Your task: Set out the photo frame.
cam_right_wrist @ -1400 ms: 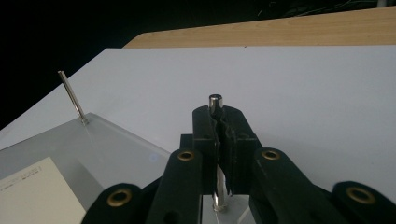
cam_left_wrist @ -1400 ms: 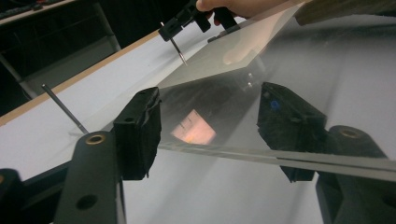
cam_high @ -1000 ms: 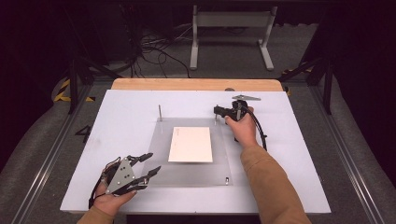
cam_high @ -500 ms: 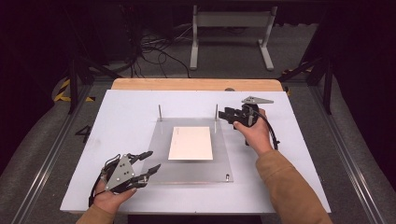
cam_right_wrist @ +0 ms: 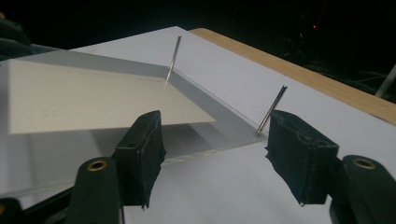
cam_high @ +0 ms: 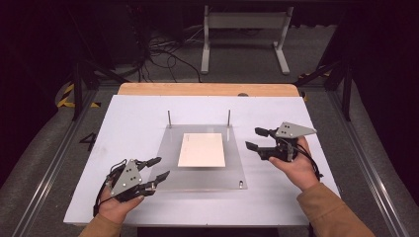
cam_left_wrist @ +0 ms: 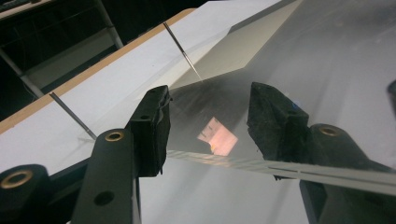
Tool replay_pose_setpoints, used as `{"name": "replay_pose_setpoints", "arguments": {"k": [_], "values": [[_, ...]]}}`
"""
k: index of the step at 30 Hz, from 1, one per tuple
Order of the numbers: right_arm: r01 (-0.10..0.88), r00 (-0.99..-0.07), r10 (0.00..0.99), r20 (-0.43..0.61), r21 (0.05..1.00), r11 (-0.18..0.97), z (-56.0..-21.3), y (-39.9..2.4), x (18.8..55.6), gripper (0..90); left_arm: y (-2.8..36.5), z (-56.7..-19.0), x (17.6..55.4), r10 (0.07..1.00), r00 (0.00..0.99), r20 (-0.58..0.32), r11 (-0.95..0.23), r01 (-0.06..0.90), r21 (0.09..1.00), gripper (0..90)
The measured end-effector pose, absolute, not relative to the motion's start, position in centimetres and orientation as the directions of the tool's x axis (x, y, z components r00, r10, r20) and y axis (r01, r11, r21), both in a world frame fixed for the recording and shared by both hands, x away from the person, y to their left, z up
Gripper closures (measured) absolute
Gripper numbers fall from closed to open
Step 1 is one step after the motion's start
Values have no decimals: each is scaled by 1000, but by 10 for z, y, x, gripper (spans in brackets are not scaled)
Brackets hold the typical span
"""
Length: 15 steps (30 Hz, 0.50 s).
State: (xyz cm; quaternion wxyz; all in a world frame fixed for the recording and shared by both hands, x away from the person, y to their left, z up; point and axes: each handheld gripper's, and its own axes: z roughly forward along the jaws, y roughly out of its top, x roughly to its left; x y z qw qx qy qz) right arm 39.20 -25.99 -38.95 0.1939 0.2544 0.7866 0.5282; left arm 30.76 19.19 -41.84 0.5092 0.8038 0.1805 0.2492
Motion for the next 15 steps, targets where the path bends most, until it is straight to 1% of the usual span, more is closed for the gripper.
{"name": "replay_pose_setpoints", "arguments": {"k": [1,5,7,8,10,15], "values": [[172,-810,584,-63,926,338,-389,-262,379,306,192,-417,308,544,812,212,-416,41,908,484],[146,-818,567,-98,918,369,-388,-264,367,279,192,-416,308,545,813,207,-416,47,908,484],[128,-823,551,-138,900,416,-390,-263,358,255,192,-415,309,545,812,209,-416,46,908,484],[104,-831,530,-167,890,443,-392,-260,351,241,192,-414,309,543,814,206,-418,49,907,484],[93,-835,522,-174,890,446,-393,-259,348,236,192,-414,309,545,813,204,-413,49,909,484],[21,-860,461,-218,888,460,-398,-244,337,212,193,-413,310,544,814,203,-414,50,909,484]]}}
